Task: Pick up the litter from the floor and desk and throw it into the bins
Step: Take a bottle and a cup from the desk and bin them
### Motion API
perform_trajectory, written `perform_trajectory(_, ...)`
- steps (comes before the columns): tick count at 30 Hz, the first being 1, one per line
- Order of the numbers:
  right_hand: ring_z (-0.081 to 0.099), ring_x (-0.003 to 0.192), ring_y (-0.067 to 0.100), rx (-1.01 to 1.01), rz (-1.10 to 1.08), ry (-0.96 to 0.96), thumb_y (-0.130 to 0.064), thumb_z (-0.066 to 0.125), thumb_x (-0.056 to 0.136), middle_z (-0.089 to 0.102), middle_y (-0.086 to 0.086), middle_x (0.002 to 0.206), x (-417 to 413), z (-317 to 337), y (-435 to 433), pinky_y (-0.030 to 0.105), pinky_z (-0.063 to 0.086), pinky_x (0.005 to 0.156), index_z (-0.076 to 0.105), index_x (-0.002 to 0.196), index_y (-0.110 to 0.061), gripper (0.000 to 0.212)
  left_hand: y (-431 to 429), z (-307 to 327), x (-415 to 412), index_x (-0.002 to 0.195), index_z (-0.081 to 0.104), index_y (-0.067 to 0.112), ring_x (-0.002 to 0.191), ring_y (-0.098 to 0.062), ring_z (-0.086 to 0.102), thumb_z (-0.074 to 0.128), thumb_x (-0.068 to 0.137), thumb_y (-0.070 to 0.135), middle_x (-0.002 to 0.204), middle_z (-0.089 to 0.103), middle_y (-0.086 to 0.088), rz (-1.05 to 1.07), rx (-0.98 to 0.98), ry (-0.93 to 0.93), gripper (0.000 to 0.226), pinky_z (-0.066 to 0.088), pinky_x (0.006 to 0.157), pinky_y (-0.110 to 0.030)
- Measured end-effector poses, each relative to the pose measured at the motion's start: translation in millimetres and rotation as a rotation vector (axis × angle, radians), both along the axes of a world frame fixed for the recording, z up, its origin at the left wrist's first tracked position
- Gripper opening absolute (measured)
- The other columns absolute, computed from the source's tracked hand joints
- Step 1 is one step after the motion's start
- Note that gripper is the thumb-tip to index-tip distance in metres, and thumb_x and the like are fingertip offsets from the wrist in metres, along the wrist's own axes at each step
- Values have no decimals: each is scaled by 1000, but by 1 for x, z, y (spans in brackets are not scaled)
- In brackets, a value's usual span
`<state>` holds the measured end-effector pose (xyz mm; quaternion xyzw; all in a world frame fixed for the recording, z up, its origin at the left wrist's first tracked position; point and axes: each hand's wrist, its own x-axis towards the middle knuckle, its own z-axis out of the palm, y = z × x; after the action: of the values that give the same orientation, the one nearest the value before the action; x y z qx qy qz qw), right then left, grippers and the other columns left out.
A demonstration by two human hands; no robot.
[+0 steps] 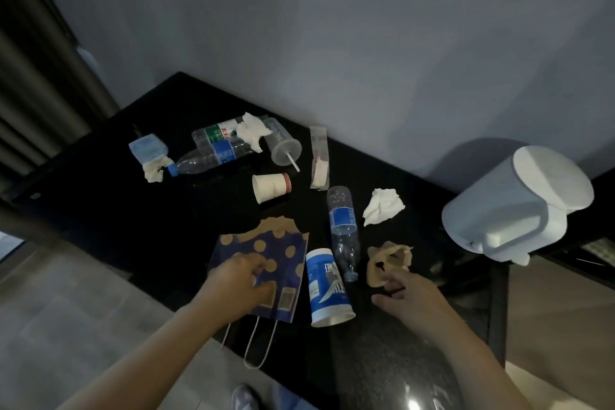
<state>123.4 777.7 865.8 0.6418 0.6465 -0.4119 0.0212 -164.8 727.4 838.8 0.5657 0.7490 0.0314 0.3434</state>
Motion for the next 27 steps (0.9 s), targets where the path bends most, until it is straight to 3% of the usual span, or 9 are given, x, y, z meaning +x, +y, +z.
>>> perform_trajectory(2,55,100,5,16,13,11,-34,70,84,57,-7,119,2,-2,13,19,45,83,54,129,-26,49,12,-12,8,123,52,30,97,-6,54,61,83,50,118,54,8,33,-47,-28,45,47,85,-27)
perform_trajectory(5,50,95,-3,43,43,37,-26,68,86,53,-14,113,6,-4,30,1,36,67,54,127,-26,44,34,-23,31,119,53,22,89,-6,48,61,85,50,105,53,8,50,-107,-38,44,38,73,-24)
perform_trajectory(7,49,91,-6,40,53,45,-23,67,87,51,-16,109,11,-9,41,-5,34,65,56,125,-22,39,50,-36,47,125,50,16,96,-13,52,61,80,58,109,53,2,84,-151,-58,63,43,80,-28)
perform_trajectory(10,50,96,-1,14,60,29,-26,66,88,52,-14,113,19,-16,55,-3,34,64,57,124,-24,38,72,-59,68,138,35,17,121,-23,45,60,69,72,137,42,-5,178,-239,-62,92,43,98,-37)
perform_trajectory(16,53,90,-1,-2,25,50,-26,68,85,56,-11,105,33,-32,73,5,36,67,57,124,-25,40,90,-86,109,149,-1,11,138,-36,15,67,57,76,148,12,-11,335,-380,-10,131,30,107,-45)
perform_trajectory(20,52,84,-6,7,10,83,-24,68,85,56,-12,99,40,-40,81,2,37,65,60,113,-28,29,88,-101,111,145,12,9,131,-36,23,68,61,69,139,21,-11,394,-365,15,117,32,103,-43)
perform_trajectory(23,54,98,4,-4,11,78,-24,67,86,58,-7,111,43,-46,86,12,39,69,59,121,-26,37,88,-102,107,136,26,10,126,-33,32,73,63,61,133,29,-11,405,-311,10,101,35,101,-42)
perform_trajectory(27,55,98,8,19,0,82,-24,66,85,60,-5,110,44,-52,92,18,43,72,59,120,-24,35,87,-104,105,129,30,10,120,-30,40,79,62,49,128,33,-11,471,-282,-111,92,42,100,-45)
